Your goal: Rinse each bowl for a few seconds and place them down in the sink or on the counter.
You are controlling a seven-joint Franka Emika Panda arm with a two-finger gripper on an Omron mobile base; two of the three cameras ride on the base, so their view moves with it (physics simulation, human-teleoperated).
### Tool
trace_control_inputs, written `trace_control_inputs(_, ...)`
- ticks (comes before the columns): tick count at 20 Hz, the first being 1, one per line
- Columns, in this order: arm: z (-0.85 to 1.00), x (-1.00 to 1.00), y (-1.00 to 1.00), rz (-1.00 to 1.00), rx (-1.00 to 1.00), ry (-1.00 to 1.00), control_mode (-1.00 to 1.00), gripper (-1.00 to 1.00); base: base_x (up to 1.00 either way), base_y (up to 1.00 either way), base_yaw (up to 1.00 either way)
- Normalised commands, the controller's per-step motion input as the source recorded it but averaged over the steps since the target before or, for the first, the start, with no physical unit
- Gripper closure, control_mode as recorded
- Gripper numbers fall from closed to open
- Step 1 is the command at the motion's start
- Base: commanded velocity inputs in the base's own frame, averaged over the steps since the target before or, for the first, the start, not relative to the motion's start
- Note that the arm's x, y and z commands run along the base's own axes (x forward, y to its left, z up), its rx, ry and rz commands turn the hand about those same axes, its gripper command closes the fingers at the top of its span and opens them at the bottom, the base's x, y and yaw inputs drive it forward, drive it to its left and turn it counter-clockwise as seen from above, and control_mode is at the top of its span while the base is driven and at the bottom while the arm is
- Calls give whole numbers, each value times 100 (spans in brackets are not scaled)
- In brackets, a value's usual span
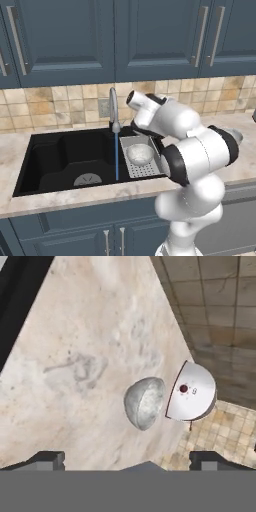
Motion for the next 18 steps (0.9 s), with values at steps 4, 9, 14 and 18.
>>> trace_control_inputs(4, -16, -6, -37, -14, 5, 4, -100, -100, 0, 0, 0)
trace_control_inputs(9, -20, -6, -39, -13, 5, 4, -100, -100, 0, 0, 0)
trace_control_inputs(14, -19, -9, -39, -12, 4, 2, -100, -100, 0, 0, 0)
trace_control_inputs(18, -6, -6, -41, -11, 2, 0, -100, -100, 0, 0, 0)
